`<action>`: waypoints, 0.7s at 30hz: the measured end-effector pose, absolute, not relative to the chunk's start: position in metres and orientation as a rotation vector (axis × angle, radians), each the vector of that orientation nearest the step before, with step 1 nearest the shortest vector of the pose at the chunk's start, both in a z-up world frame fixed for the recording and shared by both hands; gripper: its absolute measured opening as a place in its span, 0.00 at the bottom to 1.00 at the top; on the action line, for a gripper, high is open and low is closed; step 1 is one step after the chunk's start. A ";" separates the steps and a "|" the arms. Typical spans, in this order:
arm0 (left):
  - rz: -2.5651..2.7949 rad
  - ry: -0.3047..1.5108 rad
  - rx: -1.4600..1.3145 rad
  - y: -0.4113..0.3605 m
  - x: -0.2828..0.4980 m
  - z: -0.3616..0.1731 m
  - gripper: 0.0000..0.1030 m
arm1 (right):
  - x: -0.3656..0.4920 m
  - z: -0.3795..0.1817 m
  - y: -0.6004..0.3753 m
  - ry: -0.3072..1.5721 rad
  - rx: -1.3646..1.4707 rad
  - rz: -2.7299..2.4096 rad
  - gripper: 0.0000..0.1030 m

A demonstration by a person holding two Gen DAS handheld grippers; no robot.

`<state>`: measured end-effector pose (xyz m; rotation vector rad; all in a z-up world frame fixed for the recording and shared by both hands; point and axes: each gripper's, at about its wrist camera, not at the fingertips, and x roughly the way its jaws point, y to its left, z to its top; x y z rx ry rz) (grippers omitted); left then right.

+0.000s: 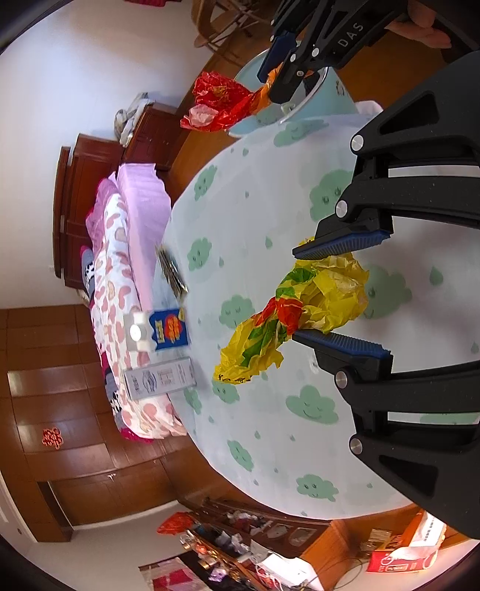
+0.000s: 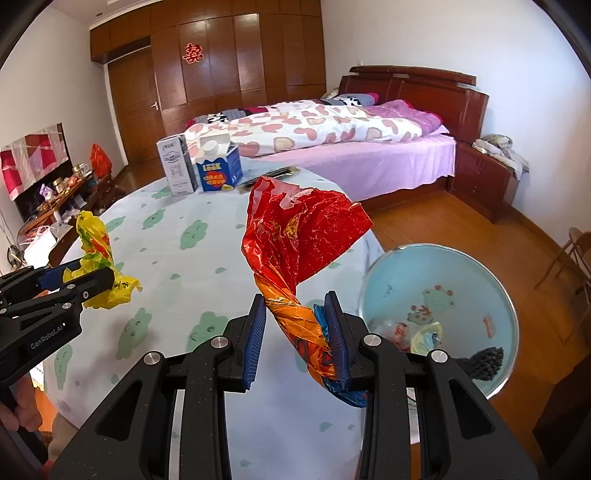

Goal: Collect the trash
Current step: 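Carry the red wrapper and yellow bag over the blue bucket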

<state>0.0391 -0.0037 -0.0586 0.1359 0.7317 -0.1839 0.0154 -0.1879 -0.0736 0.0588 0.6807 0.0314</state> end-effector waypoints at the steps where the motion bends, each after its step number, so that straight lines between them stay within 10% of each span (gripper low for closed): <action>1: -0.191 0.731 0.139 -0.008 0.039 -0.058 0.38 | 0.014 -0.074 -0.191 0.680 0.064 0.026 0.32; 21: -0.299 0.698 0.150 -0.067 0.042 -0.048 0.39 | -0.004 -0.081 -0.251 0.663 0.149 -0.102 0.32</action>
